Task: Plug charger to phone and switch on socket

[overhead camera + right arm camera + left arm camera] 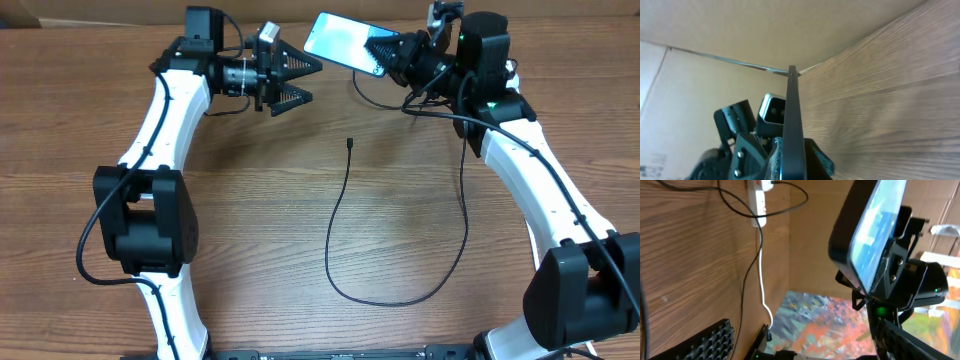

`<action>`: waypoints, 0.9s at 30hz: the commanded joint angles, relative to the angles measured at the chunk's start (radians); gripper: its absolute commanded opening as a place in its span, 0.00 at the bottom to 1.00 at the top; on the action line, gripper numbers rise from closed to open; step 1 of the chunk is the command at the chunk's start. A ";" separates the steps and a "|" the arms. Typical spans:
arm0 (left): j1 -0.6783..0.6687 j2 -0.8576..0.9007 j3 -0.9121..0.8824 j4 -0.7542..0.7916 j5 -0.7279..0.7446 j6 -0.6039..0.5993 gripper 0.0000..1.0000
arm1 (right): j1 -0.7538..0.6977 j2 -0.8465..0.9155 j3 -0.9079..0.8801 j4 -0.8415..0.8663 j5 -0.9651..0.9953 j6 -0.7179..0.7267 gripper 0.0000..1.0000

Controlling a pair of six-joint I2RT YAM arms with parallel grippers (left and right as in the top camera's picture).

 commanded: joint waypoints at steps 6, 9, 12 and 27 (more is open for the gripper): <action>-0.023 -0.001 0.014 0.171 -0.016 -0.162 0.84 | 0.106 -0.014 0.029 0.015 0.076 0.105 0.04; -0.023 -0.001 0.014 0.240 -0.021 -0.224 0.83 | 0.132 -0.013 0.029 -0.024 0.121 0.119 0.04; -0.023 -0.001 0.014 0.277 -0.031 -0.259 0.83 | 0.148 -0.012 0.029 -0.048 0.139 0.119 0.04; -0.029 -0.001 0.014 0.544 -0.054 -0.507 0.75 | 0.155 -0.012 0.028 -0.177 0.126 0.088 0.04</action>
